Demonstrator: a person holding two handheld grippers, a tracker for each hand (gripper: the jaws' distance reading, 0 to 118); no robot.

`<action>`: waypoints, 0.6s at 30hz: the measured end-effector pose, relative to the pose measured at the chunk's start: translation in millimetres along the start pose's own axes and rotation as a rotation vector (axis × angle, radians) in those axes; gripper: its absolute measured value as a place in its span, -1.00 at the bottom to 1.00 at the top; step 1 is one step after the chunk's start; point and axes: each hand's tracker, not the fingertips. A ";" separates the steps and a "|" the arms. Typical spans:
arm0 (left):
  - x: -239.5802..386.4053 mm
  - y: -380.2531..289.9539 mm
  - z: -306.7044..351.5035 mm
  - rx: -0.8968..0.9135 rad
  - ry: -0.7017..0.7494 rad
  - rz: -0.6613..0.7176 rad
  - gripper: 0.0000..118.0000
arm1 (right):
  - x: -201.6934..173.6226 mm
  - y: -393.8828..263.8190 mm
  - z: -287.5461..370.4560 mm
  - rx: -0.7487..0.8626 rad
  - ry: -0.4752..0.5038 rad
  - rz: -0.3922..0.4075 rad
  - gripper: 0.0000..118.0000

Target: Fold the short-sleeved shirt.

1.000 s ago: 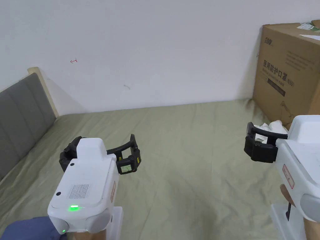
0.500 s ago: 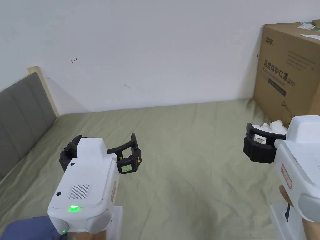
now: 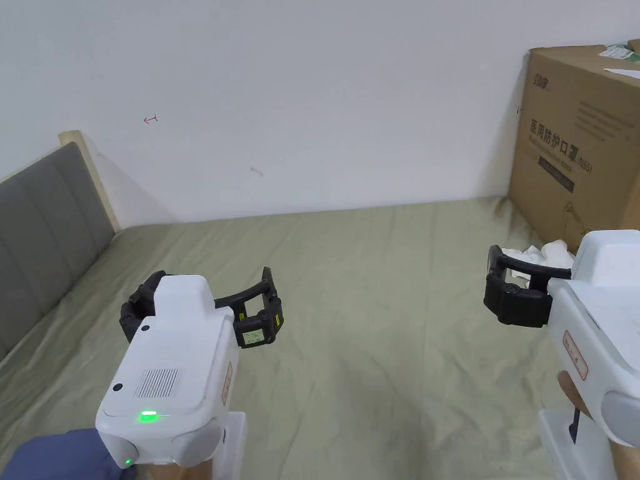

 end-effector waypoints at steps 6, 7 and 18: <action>-1.2 0.8 0.2 0.007 -0.005 0.002 1.00 | -2.4 1.0 -0.5 -0.009 0.002 0.006 1.00; -1.0 1.1 0.4 0.008 -0.004 0.000 1.00 | -2.3 1.5 -1.0 -0.014 0.002 0.005 1.00; -2.9 4.2 1.2 0.018 -0.012 0.027 1.00 | -6.6 11.6 -22.5 -0.478 -0.136 -0.225 0.99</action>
